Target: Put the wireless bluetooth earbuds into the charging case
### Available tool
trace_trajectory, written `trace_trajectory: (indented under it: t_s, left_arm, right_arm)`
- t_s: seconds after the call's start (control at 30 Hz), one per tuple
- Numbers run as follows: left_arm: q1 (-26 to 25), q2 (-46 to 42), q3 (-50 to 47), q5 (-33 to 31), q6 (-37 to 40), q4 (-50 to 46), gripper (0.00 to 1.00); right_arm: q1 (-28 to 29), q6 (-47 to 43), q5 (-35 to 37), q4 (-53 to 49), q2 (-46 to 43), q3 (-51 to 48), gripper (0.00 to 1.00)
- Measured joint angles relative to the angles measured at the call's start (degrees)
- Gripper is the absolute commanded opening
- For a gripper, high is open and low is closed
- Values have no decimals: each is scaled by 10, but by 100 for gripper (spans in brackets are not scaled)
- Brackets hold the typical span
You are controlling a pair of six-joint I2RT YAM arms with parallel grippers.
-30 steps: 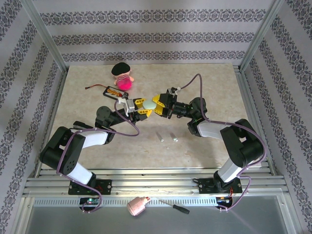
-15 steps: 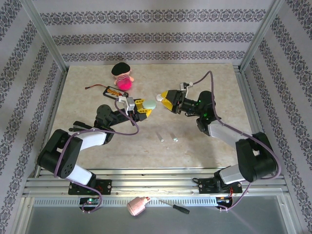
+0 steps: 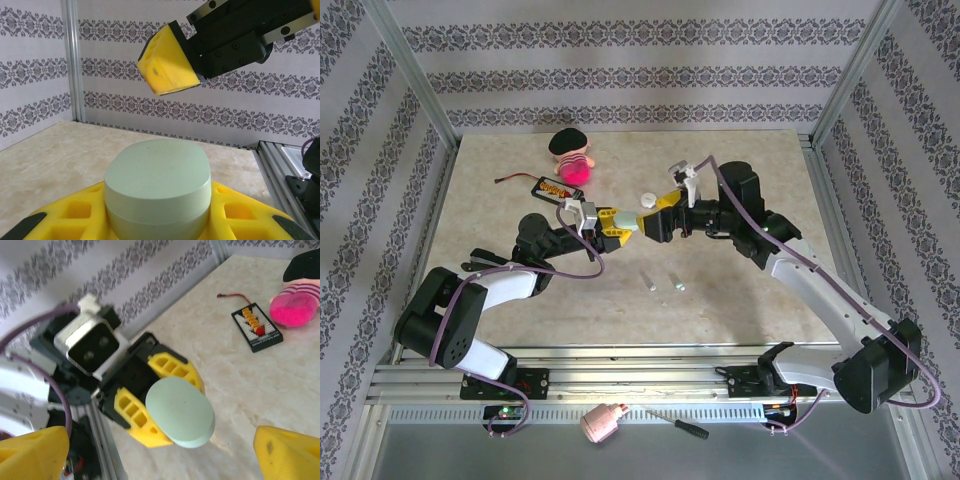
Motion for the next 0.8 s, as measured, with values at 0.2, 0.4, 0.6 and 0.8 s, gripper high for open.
trace_trajectory:
  t_s: [0.2,0.4,0.6,0.8]
  left_arm:
    - [0,0,10,17,-17,8,28]
    - [0,0,16,34,-33,17,27]
    - [0,0,16,40,-38,21,27]
    - [4,2,16,33,-38,21,26]
  right_arm:
    - [22,-78,22,-76,30,26,95]
    - [29,-82,53,-100,71,40,92]
    - [22,-60,64,-105,83,56,90]
    - [3,-29,50,-105,85,57,89]
